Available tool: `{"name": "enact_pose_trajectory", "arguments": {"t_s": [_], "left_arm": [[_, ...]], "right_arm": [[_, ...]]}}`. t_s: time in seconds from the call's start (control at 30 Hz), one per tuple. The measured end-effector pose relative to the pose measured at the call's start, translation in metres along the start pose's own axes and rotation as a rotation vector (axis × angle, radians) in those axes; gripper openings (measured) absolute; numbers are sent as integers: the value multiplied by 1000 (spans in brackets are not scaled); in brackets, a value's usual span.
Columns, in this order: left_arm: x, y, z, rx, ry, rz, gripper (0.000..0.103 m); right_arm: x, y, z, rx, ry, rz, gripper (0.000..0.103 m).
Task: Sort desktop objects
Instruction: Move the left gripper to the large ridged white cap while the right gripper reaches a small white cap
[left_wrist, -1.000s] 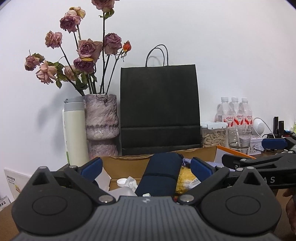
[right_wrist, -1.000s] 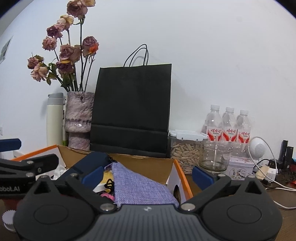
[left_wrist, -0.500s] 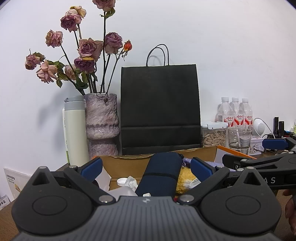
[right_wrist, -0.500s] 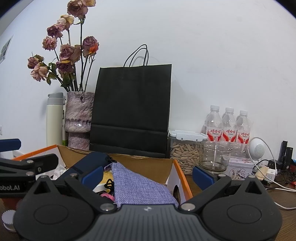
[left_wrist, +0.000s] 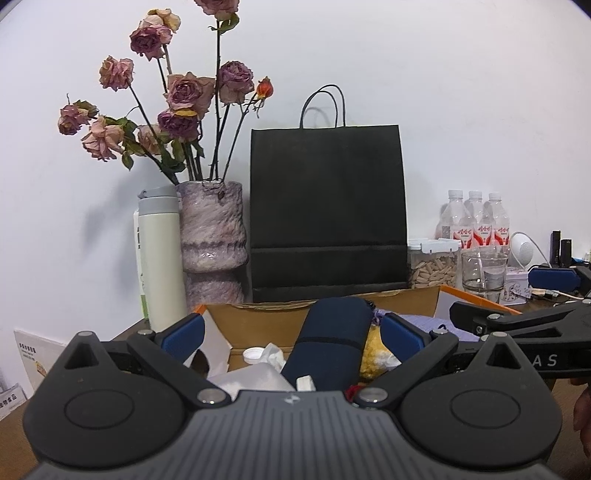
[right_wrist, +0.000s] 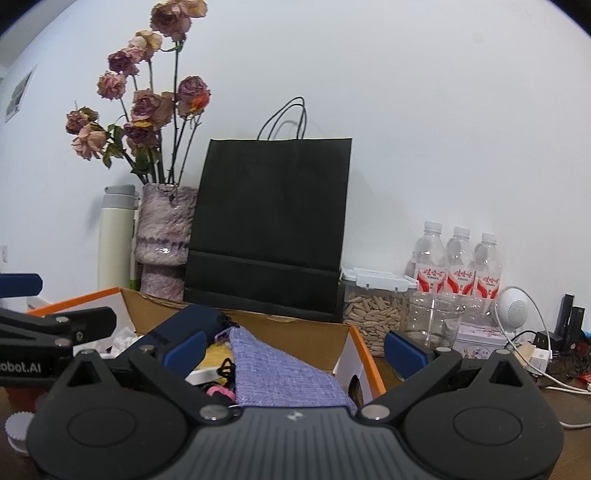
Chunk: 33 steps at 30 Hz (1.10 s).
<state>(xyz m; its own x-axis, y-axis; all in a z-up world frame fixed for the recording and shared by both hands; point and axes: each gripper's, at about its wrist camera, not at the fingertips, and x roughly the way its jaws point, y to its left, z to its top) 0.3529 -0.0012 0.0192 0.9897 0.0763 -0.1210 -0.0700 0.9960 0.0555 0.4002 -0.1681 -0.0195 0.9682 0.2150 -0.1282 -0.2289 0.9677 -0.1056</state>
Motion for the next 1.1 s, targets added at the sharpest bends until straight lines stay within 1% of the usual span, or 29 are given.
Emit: {"name": "enact_pose_trajectory", "arguments": {"t_s": [0.13,0.33,0.53,0.8,1.1], "left_arm": [[-7,3,0,9,13,20,103],[-23,6,-2,16,12,35,103],[-40,9,-3,19,35,42,103],[-62,15,-6,11,76,37,103],[-75,25,-10,-20,156,22,103]], "right_arm": [[-7,2,-1,-4,0,13,103],[-22,9,-2,-6,4,9,103],[-40,17,-3,-8,7,2,103],[-62,25,-5,6,28,9,103],[-78,32,-7,19,66,37,103]]}}
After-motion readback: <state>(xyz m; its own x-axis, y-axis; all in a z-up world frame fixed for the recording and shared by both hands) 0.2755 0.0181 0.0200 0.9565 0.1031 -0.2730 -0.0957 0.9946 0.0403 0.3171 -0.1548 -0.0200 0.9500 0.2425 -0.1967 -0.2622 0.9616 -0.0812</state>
